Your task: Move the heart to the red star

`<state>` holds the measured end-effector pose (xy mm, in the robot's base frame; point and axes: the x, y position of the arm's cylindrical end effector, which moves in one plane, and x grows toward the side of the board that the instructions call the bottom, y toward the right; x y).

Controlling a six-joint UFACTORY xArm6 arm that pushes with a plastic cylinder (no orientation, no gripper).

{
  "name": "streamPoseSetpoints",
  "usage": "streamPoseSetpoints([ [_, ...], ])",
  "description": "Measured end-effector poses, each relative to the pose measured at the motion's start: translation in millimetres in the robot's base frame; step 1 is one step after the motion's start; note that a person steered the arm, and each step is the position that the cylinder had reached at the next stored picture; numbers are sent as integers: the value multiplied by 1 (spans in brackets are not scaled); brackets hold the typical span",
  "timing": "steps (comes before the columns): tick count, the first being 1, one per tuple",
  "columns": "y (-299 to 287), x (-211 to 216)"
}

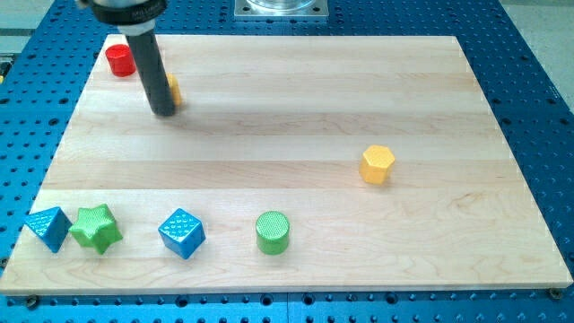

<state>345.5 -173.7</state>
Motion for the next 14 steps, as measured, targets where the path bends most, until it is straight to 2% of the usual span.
streamPoseSetpoints([
  [1, -2, -41],
  [2, -3, -61],
  [4, 30, -69],
  [6, 14, -95],
  [7, 17, -87],
  [9, 140, -16],
  [10, 202, 5],
  [14, 308, 9],
])
